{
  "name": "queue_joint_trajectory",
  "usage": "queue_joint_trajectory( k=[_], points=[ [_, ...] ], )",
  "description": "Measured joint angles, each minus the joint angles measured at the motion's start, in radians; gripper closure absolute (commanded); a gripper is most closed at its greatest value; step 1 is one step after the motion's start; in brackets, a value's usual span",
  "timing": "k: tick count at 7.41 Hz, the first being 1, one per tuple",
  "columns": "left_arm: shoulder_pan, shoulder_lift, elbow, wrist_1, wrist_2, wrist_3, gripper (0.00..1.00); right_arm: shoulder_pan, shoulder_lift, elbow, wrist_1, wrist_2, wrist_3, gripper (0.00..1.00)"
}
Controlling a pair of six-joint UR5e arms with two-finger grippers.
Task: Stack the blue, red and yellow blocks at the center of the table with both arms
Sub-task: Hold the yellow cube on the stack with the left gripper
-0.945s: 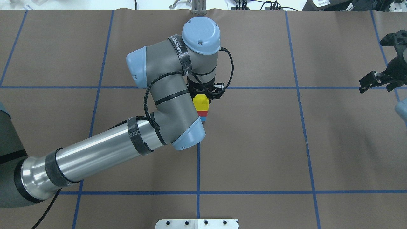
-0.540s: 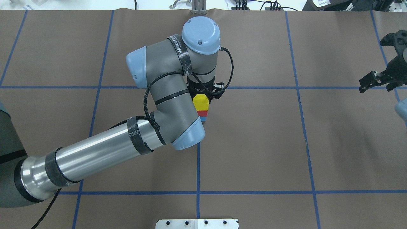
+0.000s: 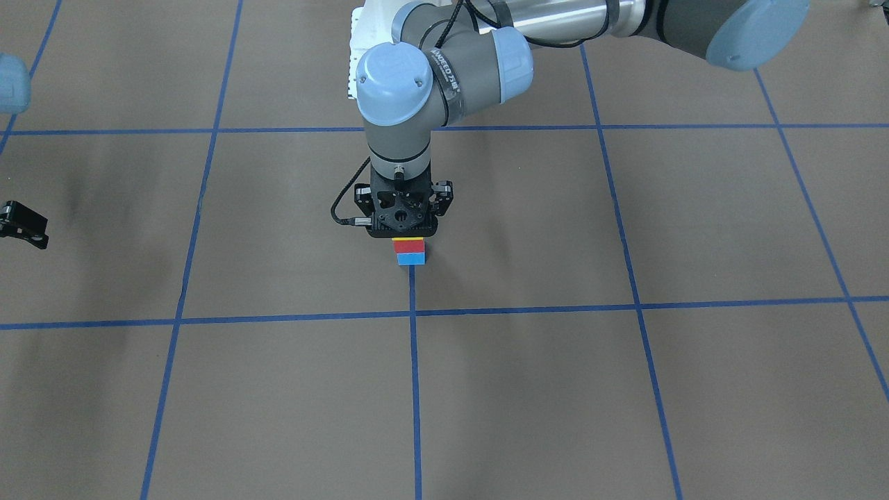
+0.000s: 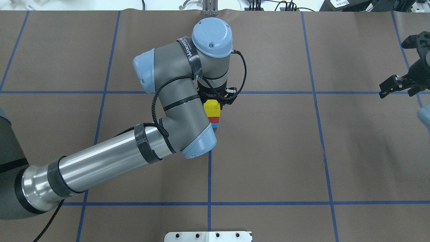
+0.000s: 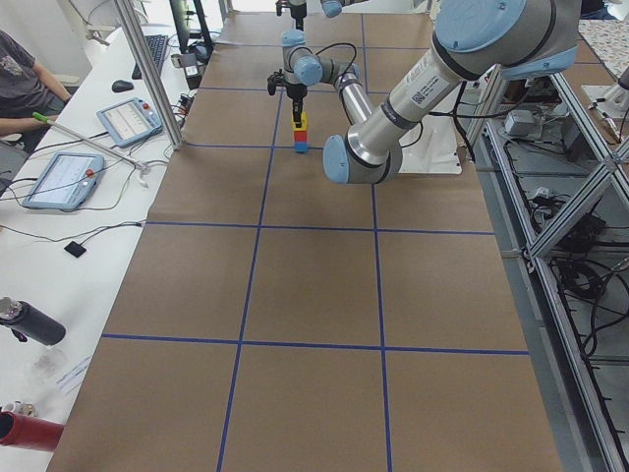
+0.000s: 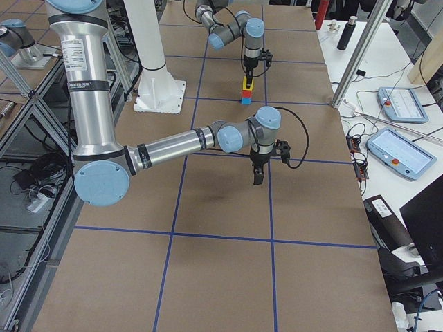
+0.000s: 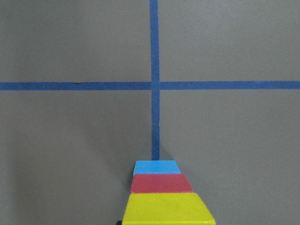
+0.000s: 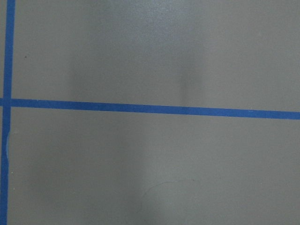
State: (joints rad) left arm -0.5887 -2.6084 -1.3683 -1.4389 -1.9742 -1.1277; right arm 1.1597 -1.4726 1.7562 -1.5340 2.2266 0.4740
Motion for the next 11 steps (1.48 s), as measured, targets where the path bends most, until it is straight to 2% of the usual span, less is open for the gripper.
queue_joint_trajectory(
  k=[2, 3, 4, 5, 6, 11],
  points=[
    [0.0, 0.001, 0.0, 0.0, 0.0, 0.0, 1.0, 0.0, 0.0, -0.001, 0.0, -0.001, 0.0, 0.0],
    [0.0, 0.002, 0.0, 0.0, 0.0, 0.0, 0.81, 0.0, 0.0, -0.001, 0.0, -0.001, 0.0, 0.0],
    [0.0, 0.002, 0.0, 0.0, 0.0, 0.0, 0.42, 0.0, 0.0, -0.002, 0.0, -0.001, -0.001, 0.0],
    [0.0, 0.003, 0.0, 0.0, 0.0, -0.001, 0.15, 0.0, 0.0, -0.002, 0.0, -0.001, -0.001, 0.0],
    [0.001, 0.003, 0.0, -0.001, 0.0, -0.001, 0.0, 0.0, 0.0, -0.003, 0.0, -0.001, -0.001, 0.0],
    [0.001, 0.008, -0.002, -0.013, 0.0, -0.007, 0.0, 0.0, 0.001, -0.002, 0.001, -0.001, -0.002, 0.0]
  ],
)
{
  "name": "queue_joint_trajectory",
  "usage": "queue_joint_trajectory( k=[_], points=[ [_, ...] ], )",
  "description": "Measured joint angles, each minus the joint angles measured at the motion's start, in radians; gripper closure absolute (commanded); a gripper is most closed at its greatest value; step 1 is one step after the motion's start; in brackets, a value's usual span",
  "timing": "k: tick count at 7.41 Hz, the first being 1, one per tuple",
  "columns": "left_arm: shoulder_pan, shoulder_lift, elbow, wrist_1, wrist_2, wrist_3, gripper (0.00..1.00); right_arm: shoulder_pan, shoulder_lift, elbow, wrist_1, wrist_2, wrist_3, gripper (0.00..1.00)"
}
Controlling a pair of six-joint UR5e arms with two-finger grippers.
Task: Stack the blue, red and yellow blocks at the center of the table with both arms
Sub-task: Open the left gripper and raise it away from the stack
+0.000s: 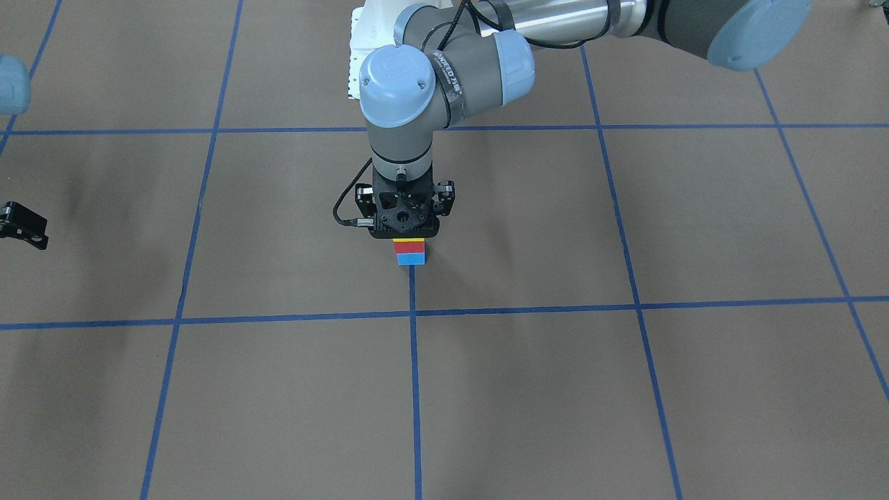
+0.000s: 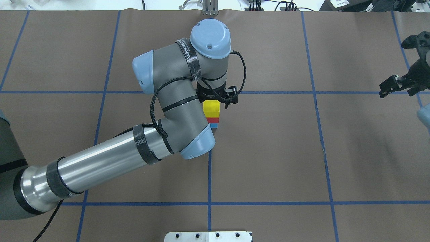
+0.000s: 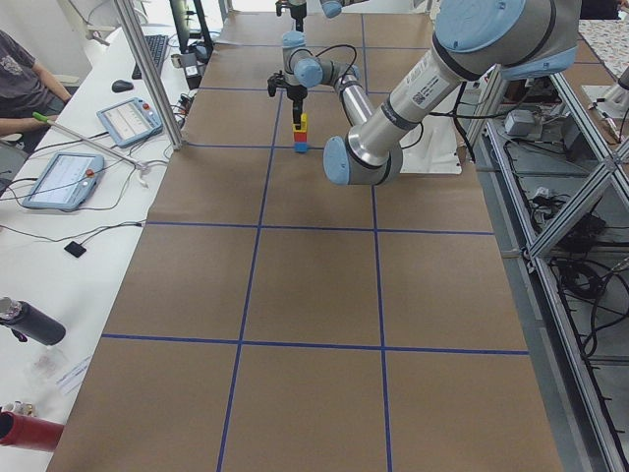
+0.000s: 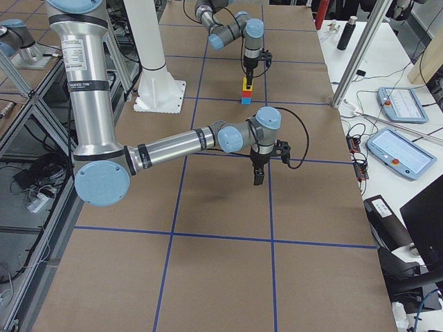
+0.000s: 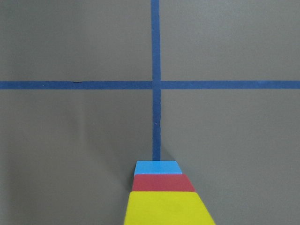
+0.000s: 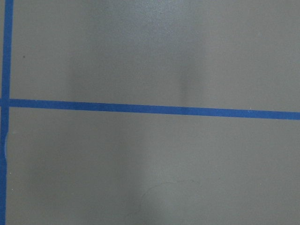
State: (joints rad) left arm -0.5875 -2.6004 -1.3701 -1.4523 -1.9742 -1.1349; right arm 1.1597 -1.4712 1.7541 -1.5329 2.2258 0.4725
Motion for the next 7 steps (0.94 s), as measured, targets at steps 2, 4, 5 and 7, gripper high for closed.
queue_joint_trajectory(
  k=[2, 4, 5, 7],
  points=[
    [-0.012, 0.005, -0.034, 0.019, -0.006, 0.001, 0.0, 0.0, 0.0, 0.003, 0.0, 0.0, 0.0, 0.0],
    [-0.074, 0.124, -0.245, 0.101, -0.047, 0.066, 0.0, 0.001, -0.001, 0.006, 0.0, 0.001, -0.001, 0.0],
    [-0.126, 0.242, -0.387, 0.137, -0.073, 0.159, 0.0, 0.001, -0.002, 0.007, 0.0, 0.001, -0.001, 0.0],
    [-0.262, 0.51, -0.585, 0.154, -0.127, 0.43, 0.0, 0.001, -0.003, 0.009, 0.0, 0.002, -0.001, 0.0]
  ],
)
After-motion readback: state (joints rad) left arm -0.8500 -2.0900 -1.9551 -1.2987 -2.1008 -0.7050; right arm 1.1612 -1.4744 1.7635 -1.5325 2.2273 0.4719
